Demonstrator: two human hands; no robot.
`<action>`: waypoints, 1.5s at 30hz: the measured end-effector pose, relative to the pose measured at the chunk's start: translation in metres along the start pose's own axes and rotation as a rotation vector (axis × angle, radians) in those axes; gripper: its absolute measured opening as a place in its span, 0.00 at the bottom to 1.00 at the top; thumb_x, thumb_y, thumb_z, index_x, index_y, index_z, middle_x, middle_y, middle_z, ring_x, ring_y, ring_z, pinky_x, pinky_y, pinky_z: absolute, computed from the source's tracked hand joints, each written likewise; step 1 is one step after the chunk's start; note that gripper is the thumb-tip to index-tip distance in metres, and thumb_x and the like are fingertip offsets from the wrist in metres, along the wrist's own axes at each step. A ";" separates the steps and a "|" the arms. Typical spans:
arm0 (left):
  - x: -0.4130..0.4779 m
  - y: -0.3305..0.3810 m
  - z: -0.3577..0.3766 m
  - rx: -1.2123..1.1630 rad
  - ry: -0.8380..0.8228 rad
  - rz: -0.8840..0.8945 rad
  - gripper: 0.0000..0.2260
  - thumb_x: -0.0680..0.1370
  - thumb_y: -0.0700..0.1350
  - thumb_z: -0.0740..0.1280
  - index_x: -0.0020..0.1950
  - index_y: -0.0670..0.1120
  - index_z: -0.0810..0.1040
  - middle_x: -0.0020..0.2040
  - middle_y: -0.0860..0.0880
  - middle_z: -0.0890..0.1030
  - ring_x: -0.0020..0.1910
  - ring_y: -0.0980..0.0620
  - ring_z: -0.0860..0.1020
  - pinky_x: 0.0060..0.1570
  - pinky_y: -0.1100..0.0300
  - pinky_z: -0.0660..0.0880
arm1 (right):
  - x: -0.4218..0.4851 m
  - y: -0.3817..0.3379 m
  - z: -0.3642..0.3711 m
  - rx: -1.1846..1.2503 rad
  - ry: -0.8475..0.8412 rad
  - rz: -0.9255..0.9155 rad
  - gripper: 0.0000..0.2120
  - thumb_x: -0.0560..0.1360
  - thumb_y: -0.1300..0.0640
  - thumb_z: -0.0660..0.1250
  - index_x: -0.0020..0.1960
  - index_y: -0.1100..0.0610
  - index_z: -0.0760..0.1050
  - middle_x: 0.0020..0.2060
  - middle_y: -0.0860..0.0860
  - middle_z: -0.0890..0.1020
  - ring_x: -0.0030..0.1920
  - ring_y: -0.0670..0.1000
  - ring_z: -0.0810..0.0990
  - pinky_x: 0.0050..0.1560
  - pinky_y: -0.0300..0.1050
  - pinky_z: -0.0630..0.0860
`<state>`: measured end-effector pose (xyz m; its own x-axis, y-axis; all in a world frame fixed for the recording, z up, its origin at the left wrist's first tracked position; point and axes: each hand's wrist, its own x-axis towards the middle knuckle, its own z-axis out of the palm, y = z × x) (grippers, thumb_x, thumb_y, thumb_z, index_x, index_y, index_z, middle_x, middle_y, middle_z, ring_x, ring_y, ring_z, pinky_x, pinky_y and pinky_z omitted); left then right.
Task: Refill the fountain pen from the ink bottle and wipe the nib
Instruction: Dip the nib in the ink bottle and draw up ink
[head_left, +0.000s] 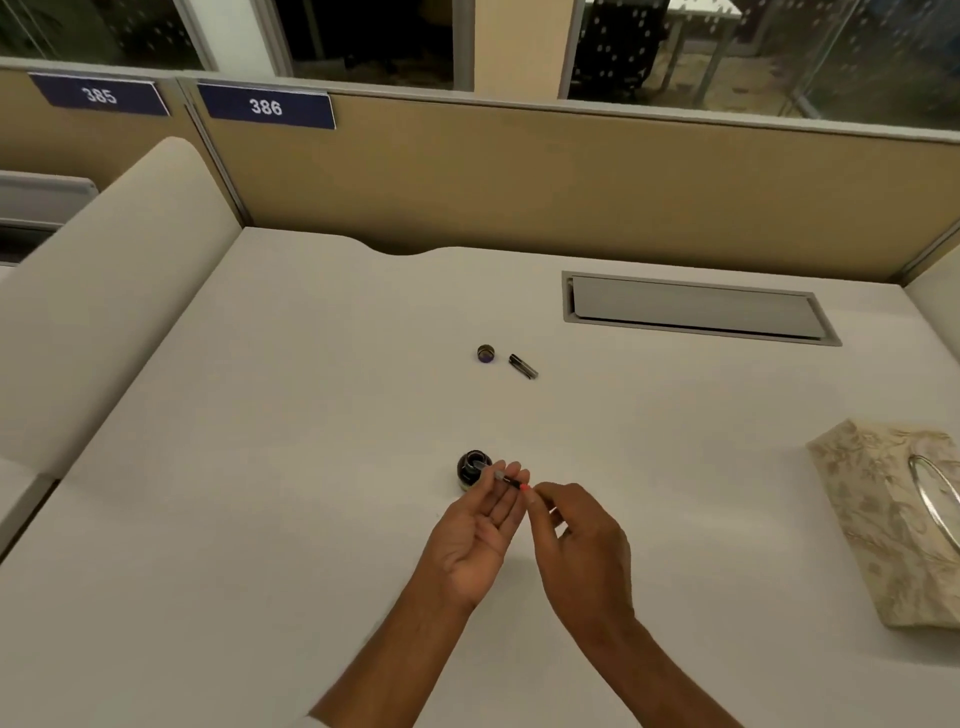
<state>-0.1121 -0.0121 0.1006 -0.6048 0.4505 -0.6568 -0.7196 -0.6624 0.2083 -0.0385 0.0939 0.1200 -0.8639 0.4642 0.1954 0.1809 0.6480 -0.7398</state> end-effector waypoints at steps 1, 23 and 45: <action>0.003 0.002 -0.001 0.000 -0.004 -0.017 0.19 0.80 0.41 0.67 0.69 0.35 0.75 0.59 0.39 0.84 0.56 0.45 0.84 0.66 0.48 0.75 | 0.002 -0.001 0.003 -0.007 0.001 -0.008 0.03 0.79 0.55 0.69 0.50 0.49 0.81 0.41 0.40 0.82 0.39 0.42 0.80 0.36 0.41 0.78; 0.009 0.010 0.006 -0.284 -0.075 -0.094 0.10 0.83 0.40 0.62 0.57 0.35 0.79 0.53 0.37 0.84 0.45 0.42 0.87 0.34 0.50 0.83 | 0.029 -0.009 0.030 -0.026 0.000 -0.111 0.07 0.81 0.54 0.65 0.55 0.52 0.81 0.44 0.42 0.81 0.43 0.43 0.80 0.37 0.42 0.78; 0.005 0.008 -0.001 0.165 0.136 0.092 0.11 0.79 0.42 0.70 0.57 0.38 0.83 0.51 0.38 0.87 0.50 0.44 0.86 0.45 0.54 0.84 | 0.038 -0.014 0.039 -0.063 -0.024 -0.132 0.07 0.81 0.53 0.64 0.51 0.53 0.80 0.44 0.44 0.81 0.43 0.46 0.79 0.39 0.47 0.79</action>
<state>-0.1203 -0.0159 0.0980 -0.6270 0.3005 -0.7188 -0.7163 -0.5850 0.3802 -0.0923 0.0796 0.1128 -0.8929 0.3586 0.2723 0.0937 0.7395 -0.6666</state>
